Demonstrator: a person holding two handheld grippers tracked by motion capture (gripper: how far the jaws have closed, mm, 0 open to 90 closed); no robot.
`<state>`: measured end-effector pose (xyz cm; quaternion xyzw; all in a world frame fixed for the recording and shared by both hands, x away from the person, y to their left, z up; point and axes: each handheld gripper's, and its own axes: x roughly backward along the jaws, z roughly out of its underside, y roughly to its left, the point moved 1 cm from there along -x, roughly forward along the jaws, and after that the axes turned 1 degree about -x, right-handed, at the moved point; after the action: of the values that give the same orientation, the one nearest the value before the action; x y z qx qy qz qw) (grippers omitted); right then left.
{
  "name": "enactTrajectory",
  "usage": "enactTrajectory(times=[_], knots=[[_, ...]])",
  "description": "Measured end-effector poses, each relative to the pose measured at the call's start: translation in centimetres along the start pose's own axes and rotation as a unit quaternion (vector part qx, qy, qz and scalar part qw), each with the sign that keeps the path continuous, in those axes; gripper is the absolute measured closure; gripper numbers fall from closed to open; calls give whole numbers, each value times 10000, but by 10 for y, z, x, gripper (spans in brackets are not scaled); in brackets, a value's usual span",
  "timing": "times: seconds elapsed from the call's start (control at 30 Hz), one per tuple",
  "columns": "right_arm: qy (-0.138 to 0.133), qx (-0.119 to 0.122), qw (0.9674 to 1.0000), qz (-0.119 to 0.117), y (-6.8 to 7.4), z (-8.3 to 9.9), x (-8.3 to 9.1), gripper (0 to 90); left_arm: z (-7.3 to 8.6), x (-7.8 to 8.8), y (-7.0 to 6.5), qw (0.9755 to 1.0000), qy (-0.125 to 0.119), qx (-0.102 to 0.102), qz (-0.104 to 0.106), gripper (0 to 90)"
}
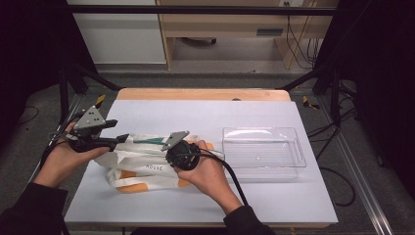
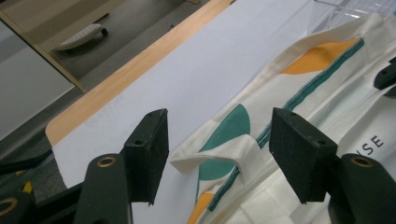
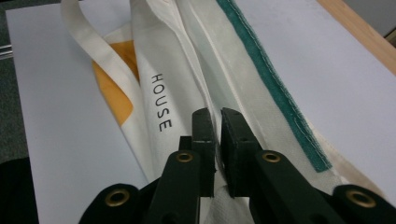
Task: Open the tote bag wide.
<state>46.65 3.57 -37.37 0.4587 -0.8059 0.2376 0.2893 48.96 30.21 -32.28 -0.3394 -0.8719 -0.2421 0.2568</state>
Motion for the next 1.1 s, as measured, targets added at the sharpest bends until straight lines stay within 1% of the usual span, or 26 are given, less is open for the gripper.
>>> enactTrajectory(times=[0.03,0.1,0.13,0.17,0.2,0.23,0.3,0.33,0.37,0.4,0.53,0.57,0.67,0.73,0.77,0.87,0.9,0.93,0.97,1.0,1.03,1.07,1.1], knots=[[-32,1,10000,9,3,1,2,857,0,-1,0,10000,21,-68,-12,367],[-52,8,10000,-21,5,2,3,860,1,-2,-1,10000,42,-67,6,355],[-122,17,9999,-19,10,4,7,863,1,-3,-1,9999,88,-93,32,349],[-122,17,9999,-19,10,4,7,863,2,-4,-2,9998,148,-131,58,349],[-161,78,9998,-52,15,6,9,862,3,-7,-4,9995,236,-119,154,332],[-161,78,9998,-52,15,6,9,862,3,-7,-4,9995,236,-119,154,329],[-188,100,9998,-55,21,8,11,861,2,-10,-7,9991,295,-145,275,326],[-210,109,9997,-56,22,9,12,861,2,-12,-8,9988,351,-170,303,327],[-210,109,9997,-56,22,9,12,861,2,-12,-8,9988,351,-170,303,327],[-247,100,9996,-68,24,9,12,861,2,-17,-10,9979,493,-231,356,328],[-301,88,9995,-101,27,11,14,862,4,-26,-13,9959,706,-258,501,356],[-321,57,9994,-99,27,11,14,863,4,-27,-14,9952,776,-279,526,373],[-354,21,9993,-130,27,13,14,866,3,-31,-14,9948,841,-268,506,452],[-373,10,9992,-138,26,14,13,869,2,-33,-14,9946,861,-259,526,531],[-375,-2,9992,-145,26,14,13,869,2,-35,-14,9944,872,-227,556,592],[-375,-31,9992,-162,27,16,12,873,0,-39,-15,9937,928,-234,582,689],[-375,-31,9992,-162,27,16,12,873,-1,-41,-15,9931,987,-270,566,689],[-366,-18,9991,-193,27,18,12,877,-2,-43,-16,9931,1002,-256,561,746],[-366,-18,9991,-193,27,18,12,877,-4,-44,-16,9928,1020,-248,578,746],[-333,8,9992,-215,29,20,12,882,-9,-45,-15,9931,1022,-218,532,770],[-333,8,9992,-215,29,20,12,882,-9,-45,-15,9931,1022,-218,532,776],[-328,8,9991,-282,31,22,13,884,-14,-46,-13,9931,1019,-211,537,784],[-328,8,9991,-282,31,22,13,884,-14,-46,-13,9931,1019,-211,537,787]])
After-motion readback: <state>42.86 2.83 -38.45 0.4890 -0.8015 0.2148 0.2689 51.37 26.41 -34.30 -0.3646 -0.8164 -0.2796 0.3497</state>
